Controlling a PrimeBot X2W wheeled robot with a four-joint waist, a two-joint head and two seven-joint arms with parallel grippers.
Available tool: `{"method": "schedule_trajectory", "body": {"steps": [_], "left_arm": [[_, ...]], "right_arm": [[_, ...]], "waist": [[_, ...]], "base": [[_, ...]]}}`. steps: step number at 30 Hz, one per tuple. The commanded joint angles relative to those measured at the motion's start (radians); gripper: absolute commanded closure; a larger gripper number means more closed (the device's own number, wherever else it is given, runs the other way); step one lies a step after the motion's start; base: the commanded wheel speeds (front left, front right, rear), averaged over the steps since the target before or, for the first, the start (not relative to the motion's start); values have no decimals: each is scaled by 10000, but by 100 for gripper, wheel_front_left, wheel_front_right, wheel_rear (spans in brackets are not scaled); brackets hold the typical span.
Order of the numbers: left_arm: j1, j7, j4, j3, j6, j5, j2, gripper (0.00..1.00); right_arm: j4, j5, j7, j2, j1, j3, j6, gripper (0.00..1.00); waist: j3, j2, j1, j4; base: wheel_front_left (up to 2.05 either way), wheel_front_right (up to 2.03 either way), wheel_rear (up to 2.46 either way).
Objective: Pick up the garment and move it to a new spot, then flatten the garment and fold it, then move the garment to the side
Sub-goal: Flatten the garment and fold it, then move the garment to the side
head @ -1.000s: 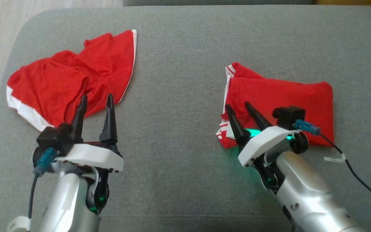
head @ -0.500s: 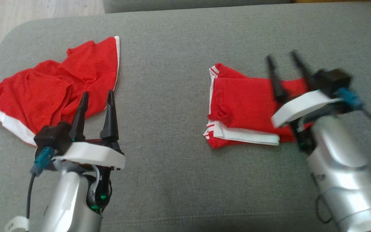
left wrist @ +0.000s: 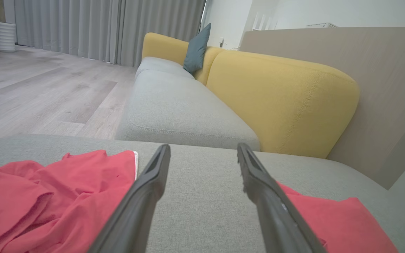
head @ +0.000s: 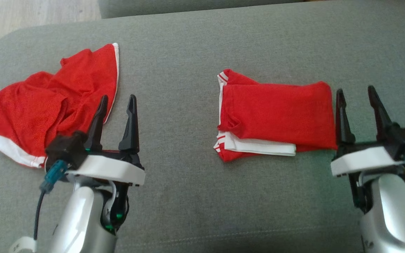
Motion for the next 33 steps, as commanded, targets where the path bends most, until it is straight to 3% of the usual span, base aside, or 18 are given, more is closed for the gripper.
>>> {"method": "schedule_trajectory", "body": {"steps": [1,17,24,33], "left_arm": [[-156,-120,-434,292,-17,78,112,0],[-126,-120,-482,267,-50,220,112,0],[-351,-120,-354,209,-177,279,112,0],[-681,-120,-260,321,-349,407,112,0]], "right_arm": [[-463,-40,-92,90,-67,110,65,0],[-658,128,-28,302,305,-228,65,0],[692,1356,527,304,-207,-532,65,0],[2577,1856,767,305,-1254,-457,65,0]], "waist": [[12,0,0,-54],[237,0,0,-120],[865,0,0,128],[1553,0,0,318]], "base": [[0,0,0],[0,0,0],[0,0,0],[0,0,0]]}}
